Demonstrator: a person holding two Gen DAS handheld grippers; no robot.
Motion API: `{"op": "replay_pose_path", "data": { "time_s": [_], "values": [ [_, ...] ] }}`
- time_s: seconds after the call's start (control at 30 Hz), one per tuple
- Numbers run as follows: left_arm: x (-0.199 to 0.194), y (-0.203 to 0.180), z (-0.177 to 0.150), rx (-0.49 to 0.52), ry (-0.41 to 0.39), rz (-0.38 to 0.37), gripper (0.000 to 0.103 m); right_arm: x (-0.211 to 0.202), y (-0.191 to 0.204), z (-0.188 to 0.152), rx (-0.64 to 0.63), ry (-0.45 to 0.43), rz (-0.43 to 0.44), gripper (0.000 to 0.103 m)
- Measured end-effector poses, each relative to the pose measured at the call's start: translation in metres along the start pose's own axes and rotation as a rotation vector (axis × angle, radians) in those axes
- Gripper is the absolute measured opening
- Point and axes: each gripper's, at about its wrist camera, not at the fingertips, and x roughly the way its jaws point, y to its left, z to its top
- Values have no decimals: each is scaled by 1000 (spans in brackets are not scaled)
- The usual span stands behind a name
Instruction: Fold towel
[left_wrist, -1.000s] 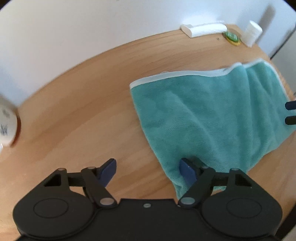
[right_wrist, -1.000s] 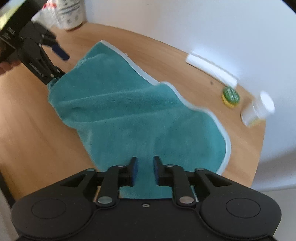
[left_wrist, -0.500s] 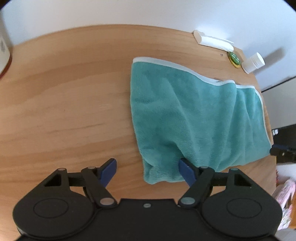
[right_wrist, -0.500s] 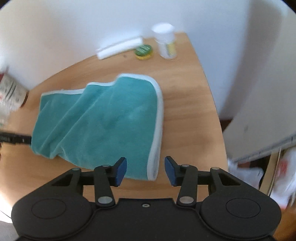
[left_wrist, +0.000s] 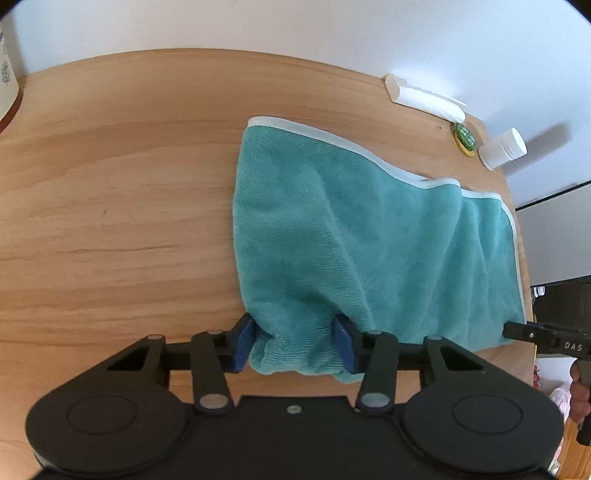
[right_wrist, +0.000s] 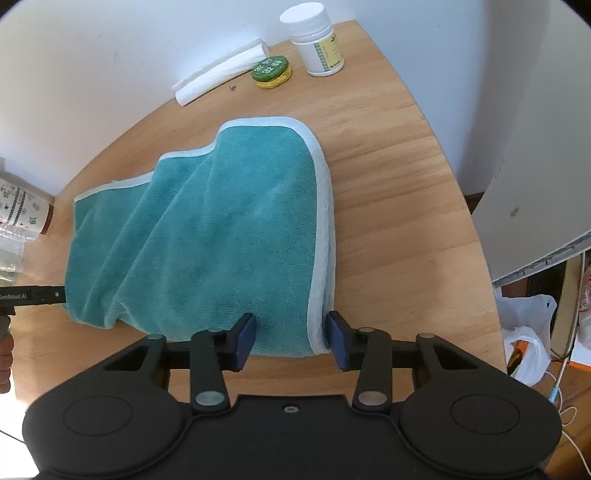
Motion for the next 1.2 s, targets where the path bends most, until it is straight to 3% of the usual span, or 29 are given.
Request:
{"op": "replay_pose_path", "data": {
  "time_s": [0.13, 0.27, 0.5, 0.7, 0.8, 0.9, 0.97, 1.07, 1.17, 1.2],
  "values": [
    [0, -2, -2, 24, -18, 30, 26, 3, 5, 0, -36, 10, -6, 23],
    [-3, -6, -4, 72, -21, 78, 18, 4, 9, 2, -91, 23, -18, 19],
    [-2, -14, -8, 196, 52, 93, 16, 0, 13, 17, -257, 46, -64, 17],
    [-2, -21, -17, 209, 83, 88, 14, 4, 11, 38, -387, 63, -92, 16],
    [0, -28, -22, 212, 84, 99, 14, 7, 17, 47, -461, 30, -125, 17],
    [0, -28, -22, 193, 78, 103, 14, 2, 31, 50, -534, 19, -165, 25],
    [0, -26, -22, 180, 75, 93, 14, -11, 42, 48, -623, -29, -233, 43],
    [-1, -19, -23, 161, 68, 69, 14, -28, 53, 45, -695, -80, -282, 43],
    [-1, -15, -24, 147, 68, 53, 15, -38, 77, 36, -826, -96, -267, 43],
    [-2, -14, -23, 146, 67, 51, 15, -34, 90, 29, -876, -87, -210, 43]
  ]
}}
